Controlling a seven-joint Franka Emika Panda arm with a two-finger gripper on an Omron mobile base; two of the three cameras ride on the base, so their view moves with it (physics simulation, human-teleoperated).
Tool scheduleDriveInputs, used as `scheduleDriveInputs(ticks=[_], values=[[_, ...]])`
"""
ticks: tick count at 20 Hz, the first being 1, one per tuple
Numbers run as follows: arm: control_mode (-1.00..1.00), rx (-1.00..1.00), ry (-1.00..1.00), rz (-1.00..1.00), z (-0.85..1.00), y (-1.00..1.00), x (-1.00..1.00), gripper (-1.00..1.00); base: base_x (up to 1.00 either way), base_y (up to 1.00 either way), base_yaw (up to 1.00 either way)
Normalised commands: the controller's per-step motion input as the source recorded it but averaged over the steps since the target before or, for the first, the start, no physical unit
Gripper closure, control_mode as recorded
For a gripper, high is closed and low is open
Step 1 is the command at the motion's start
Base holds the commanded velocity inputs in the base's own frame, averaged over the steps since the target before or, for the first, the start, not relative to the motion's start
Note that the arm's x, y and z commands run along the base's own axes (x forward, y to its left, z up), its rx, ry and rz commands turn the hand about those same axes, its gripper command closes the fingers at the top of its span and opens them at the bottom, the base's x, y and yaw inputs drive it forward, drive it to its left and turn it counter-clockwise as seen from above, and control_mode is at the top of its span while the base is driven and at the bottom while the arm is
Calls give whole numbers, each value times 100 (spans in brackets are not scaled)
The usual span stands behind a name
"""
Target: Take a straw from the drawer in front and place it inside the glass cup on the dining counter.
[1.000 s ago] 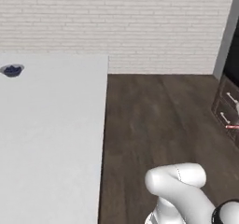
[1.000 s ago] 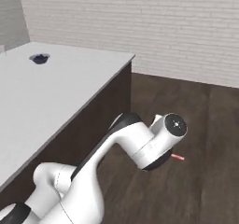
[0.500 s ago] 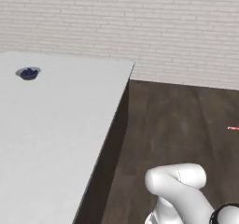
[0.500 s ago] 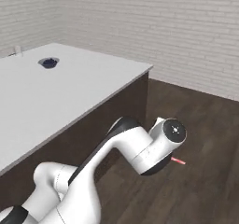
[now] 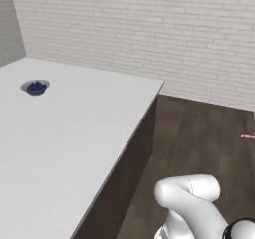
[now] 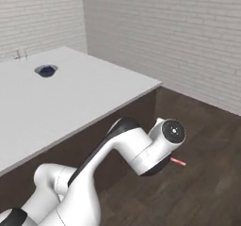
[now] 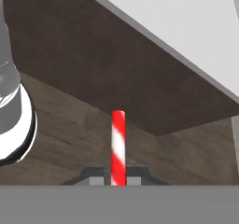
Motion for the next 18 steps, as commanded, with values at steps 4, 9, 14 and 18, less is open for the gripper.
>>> scheduleDriveInputs(ticks=[4, 9, 14, 18], values=[[100, 0, 0, 0, 0, 0, 0, 100, 91, -81, 33], [100, 0, 0, 0, 0, 0, 0, 100, 90, -83, 31], [100, 0, 0, 0, 0, 0, 0, 100, 87, -87, 29], [100, 0, 0, 0, 0, 0, 0, 100, 85, -88, 29]])
